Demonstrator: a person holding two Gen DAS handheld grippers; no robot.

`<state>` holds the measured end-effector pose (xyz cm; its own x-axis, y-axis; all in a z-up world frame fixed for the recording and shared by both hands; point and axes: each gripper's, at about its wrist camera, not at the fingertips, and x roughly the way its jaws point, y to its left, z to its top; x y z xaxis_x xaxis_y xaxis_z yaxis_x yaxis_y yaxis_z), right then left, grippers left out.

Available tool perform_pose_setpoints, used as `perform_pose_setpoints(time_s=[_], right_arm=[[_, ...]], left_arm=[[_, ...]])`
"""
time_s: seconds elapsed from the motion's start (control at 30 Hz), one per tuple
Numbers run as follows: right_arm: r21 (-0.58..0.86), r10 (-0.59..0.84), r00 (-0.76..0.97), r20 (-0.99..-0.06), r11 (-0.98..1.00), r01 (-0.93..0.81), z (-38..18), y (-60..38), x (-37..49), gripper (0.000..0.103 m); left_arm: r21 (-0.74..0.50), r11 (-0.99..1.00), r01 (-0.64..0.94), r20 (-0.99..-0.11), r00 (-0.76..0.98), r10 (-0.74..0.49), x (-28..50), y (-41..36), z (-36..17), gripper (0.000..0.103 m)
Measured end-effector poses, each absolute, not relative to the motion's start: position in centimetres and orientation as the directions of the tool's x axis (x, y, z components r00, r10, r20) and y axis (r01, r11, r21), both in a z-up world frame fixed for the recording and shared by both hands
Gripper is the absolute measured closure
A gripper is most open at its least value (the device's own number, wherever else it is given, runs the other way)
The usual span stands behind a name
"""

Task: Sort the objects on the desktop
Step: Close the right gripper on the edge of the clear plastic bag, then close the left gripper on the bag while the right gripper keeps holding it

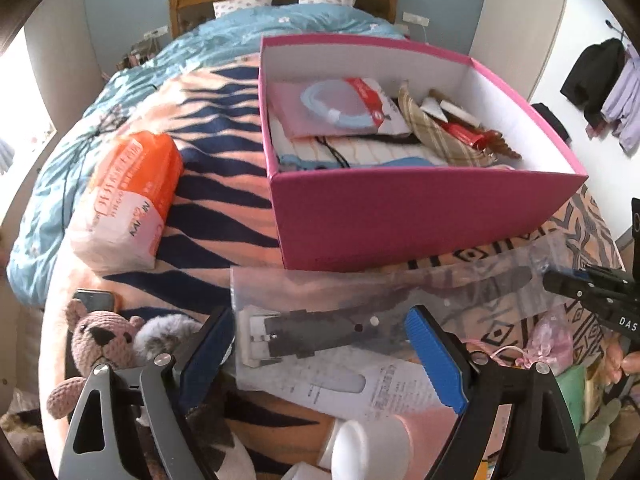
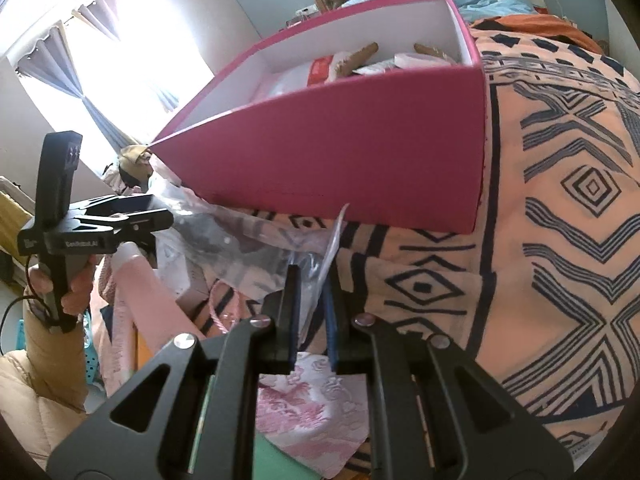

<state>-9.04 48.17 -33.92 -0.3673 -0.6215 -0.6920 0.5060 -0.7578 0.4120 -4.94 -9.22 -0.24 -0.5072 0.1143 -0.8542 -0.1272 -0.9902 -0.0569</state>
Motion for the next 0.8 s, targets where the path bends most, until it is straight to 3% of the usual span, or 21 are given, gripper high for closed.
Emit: perform_pose_setpoints(time_s=[0.1,0.2,0.37,0.5,0.8], right_arm=[[0.409,-0.627,-0.376,-0.682,-0.753,0.515,-33.4,48.2,-8.8,0.09],[0.402,-0.626,-0.376,-0.683,-0.752,0.523,-33.2,48.1,-8.8,0.09],[0.418,-0.612,-0.36,-0.704,-0.767,0.488,-34.3,49.1,-9.1,0.09],[0.431,-0.615,-0.349,-0.707,-0.766,0.476,-34.8,49.3,-9.2,0.09],[0.448,-0.614,-0.326,-0.719,-0.768,0.457,-35.8,49.2,-9.5,0.09]], left_arm=[[-0.068,-0.985,-0.158,-0.845,-0.517,0.141,-4.4,-8.4,0.4,0.021],[-0.03,-0.982,-0.185,-0.839,-0.529,0.126,-4.1,-7.5,0.4,0.021],[-0.035,-0.994,-0.101,-0.849,-0.522,0.083,-4.7,-9.7,-0.4,0.02],[-0.146,-0.987,-0.07,-0.868,-0.47,0.161,-5.3,-12.2,-1.8,0.02],[-0.13,-0.983,-0.133,-0.88,-0.441,0.176,-6.1,-10.9,-2.8,0.019]])
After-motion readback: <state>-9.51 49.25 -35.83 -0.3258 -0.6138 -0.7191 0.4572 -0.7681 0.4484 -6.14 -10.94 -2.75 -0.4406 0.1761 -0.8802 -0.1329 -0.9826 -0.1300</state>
